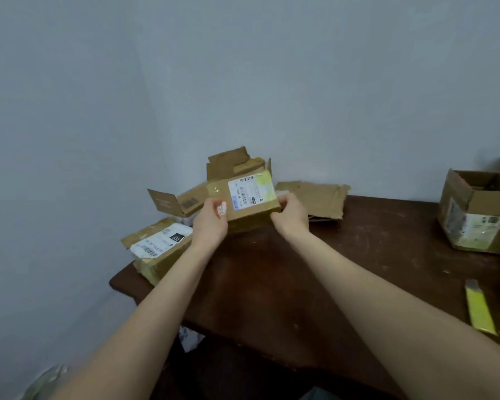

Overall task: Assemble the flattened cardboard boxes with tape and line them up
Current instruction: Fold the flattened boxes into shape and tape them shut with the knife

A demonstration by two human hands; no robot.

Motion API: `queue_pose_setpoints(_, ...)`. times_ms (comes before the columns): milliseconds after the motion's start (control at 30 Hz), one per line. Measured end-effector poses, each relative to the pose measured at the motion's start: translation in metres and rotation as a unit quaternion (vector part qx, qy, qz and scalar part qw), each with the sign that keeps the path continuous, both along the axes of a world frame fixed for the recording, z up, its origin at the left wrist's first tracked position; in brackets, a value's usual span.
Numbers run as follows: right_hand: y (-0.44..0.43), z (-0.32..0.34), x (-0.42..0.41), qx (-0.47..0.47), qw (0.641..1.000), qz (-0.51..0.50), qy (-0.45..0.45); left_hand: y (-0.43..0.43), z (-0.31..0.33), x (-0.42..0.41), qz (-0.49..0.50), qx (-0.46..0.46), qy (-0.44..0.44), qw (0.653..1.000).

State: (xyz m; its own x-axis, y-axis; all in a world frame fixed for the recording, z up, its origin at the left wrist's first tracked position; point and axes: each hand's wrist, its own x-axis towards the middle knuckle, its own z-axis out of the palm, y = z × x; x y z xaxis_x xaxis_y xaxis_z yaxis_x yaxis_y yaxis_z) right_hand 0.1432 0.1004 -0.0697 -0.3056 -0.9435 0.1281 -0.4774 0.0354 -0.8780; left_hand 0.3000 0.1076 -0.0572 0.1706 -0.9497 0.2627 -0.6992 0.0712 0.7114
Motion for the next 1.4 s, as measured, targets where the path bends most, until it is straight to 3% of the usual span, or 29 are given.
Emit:
queue_pose_setpoints(100,-0.003,-0.018,0.008,0.082,0.995,0.045,0.038,-0.006,-0.011,0.004,0.006,0.050,-0.064,0.997)
queue_pose_setpoints(267,-0.011,-0.021,0.000,0.083,0.996,0.024,0.027,-0.013,-0.014,-0.001,0.019,0.062,-0.075,0.995)
queue_pose_setpoints(400,-0.015,-0.021,-0.006,0.068,0.998,0.015,-0.004,-0.006,-0.012,-0.011,0.005,0.063,-0.218,0.974)
queue_pose_setpoints(567,-0.016,-0.018,-0.005,0.044,0.996,0.066,-0.037,0.004,-0.002,-0.010,0.033,-0.021,-0.375,0.926)
queue_pose_setpoints(700,-0.019,-0.017,-0.020,0.038,0.998,0.005,0.047,-0.001,-0.003,-0.028,-0.056,-0.117,-0.343,0.931)
queue_pose_setpoints(800,-0.022,-0.018,-0.056,0.058,0.992,-0.097,0.059,-0.010,-0.010,-0.065,-0.134,-0.148,-0.288,0.936)
queue_pose_setpoints(867,-0.026,-0.020,-0.086,0.063,0.983,-0.160,0.061,-0.023,-0.014,-0.089,-0.161,-0.152,-0.306,0.926)
queue_pose_setpoints(933,-0.035,-0.023,-0.114,0.076,0.975,-0.204,0.037,-0.041,-0.015,-0.104,-0.145,-0.142,-0.381,0.902)
queue_pose_setpoints(1033,-0.057,-0.032,-0.136,0.121,0.973,-0.193,-0.027,-0.069,-0.015,-0.108,-0.070,-0.060,-0.462,0.882)
queue_pose_setpoints(1133,-0.080,-0.039,-0.135,0.129,0.972,-0.166,-0.108,-0.085,-0.019,-0.106,-0.044,0.013,-0.426,0.904)
queue_pose_setpoints(1400,-0.091,-0.044,-0.154,0.105,0.942,-0.231,-0.218,-0.099,-0.029,-0.109,-0.049,0.001,-0.396,0.917)
